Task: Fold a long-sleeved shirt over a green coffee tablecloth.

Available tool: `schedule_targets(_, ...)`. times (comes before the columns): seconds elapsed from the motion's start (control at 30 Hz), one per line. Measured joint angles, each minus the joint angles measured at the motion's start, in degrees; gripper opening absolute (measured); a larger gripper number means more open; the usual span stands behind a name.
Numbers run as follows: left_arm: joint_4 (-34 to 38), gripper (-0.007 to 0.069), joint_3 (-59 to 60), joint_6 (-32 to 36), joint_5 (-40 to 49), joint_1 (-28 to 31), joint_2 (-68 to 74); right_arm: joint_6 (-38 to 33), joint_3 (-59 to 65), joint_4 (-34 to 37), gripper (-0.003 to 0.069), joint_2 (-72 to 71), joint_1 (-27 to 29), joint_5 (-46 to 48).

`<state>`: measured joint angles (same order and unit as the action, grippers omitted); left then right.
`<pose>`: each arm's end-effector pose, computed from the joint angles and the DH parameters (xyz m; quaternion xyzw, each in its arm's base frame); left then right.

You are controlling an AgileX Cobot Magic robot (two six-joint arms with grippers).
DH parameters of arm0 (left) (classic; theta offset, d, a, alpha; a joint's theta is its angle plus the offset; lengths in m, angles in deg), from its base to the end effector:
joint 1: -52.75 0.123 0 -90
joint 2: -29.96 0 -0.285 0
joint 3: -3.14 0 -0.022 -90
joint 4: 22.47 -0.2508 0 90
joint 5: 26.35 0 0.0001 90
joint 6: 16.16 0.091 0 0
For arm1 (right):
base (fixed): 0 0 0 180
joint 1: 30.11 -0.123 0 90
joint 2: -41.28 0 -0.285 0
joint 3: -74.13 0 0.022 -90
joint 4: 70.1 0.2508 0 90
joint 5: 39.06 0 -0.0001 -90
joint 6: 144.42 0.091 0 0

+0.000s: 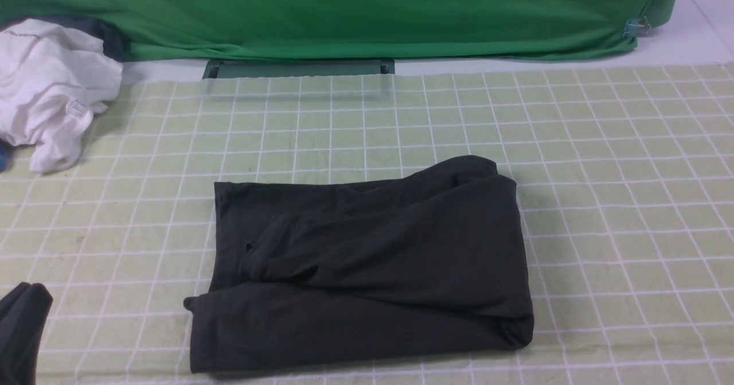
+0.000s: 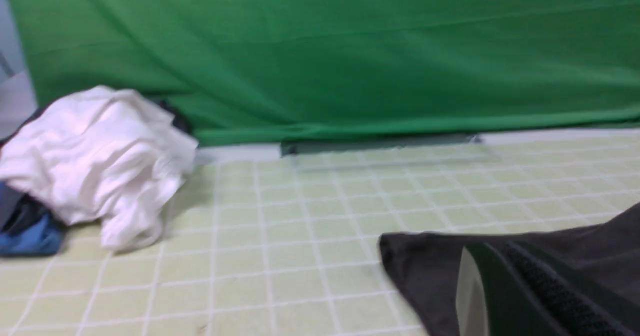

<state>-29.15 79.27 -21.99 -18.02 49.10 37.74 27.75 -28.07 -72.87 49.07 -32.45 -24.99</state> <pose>0.0556 -0.0020 0.2065 0.0220 0.7201 -0.0113 0.6934 0.0557 0.0012 0.1875 -0.0818 0.7597 -0.0505 0.6432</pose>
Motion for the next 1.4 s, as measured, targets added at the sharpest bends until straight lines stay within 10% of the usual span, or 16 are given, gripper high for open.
schedule_targets(1.4,6.2,0.0016,1.3,6.5,5.7,9.5,0.0,0.0,0.0,0.0,0.0237,0.0,0.0,0.0)
